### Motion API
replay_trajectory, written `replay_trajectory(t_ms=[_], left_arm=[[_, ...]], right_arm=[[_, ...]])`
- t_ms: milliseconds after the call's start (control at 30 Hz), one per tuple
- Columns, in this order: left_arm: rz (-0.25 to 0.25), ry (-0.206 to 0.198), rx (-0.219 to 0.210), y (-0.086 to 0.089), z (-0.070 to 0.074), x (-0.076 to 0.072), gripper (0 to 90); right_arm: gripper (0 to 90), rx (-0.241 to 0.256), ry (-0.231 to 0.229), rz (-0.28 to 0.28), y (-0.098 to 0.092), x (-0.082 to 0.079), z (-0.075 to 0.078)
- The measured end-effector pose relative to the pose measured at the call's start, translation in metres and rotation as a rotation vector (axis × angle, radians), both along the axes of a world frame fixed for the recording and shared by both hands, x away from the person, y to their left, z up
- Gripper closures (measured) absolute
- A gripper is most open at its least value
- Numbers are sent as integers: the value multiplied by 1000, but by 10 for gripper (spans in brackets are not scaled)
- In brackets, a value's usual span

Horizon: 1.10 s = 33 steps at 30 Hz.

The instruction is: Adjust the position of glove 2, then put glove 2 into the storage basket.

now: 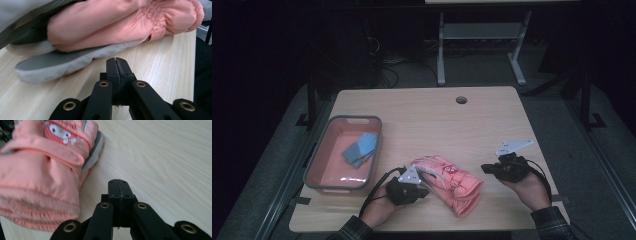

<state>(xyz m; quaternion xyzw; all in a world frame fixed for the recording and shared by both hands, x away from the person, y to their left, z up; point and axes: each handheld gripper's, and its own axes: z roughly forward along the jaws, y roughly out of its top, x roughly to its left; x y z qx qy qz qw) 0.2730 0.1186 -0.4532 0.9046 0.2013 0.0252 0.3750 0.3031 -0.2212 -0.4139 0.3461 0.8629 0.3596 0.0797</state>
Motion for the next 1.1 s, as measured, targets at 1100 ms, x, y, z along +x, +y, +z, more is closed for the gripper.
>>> replay_trajectory(t_ms=[1100], left_arm=[[27, -3, 22, -36, -3, 59, 887]], right_arm=[[898, 29, 73, 154, 19, -40, -14]])
